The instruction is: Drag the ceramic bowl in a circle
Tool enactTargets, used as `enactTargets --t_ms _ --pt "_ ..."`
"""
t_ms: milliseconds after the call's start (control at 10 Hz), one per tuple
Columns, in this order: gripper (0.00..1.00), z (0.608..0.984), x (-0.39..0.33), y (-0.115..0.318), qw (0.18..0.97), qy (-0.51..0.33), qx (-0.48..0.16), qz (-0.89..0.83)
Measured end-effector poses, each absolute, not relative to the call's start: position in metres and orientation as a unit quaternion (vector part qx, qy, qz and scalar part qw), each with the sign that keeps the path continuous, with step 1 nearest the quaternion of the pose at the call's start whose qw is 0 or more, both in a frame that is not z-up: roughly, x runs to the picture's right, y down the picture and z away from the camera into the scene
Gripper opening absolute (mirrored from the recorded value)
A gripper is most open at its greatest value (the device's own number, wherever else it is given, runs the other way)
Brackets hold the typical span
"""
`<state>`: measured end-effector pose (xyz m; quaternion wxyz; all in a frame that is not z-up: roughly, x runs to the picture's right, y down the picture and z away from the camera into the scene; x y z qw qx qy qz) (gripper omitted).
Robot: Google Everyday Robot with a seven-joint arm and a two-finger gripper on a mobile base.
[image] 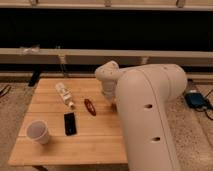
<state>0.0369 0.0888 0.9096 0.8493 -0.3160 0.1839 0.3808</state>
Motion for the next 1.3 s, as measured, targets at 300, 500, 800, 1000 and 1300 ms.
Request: enactTargets --t_ms 300,500,800,1000,1300 --pt "0.0 0.906 0.035 0.072 0.851 0.165 -0.31 0.391" --pt "0.0 0.904 0.018 0.048 0.857 0.133 -0.304 0.393" --pt "0.0 0.9 -0.017 0.032 0.87 0.089 -0.311 0.372" --pt "0.0 0.894 -0.035 0.028 0.876 0.064 -0.32 0.355" --pt "0.0 0.865 -0.072 0.044 0.883 0.036 -0.345 0.317"
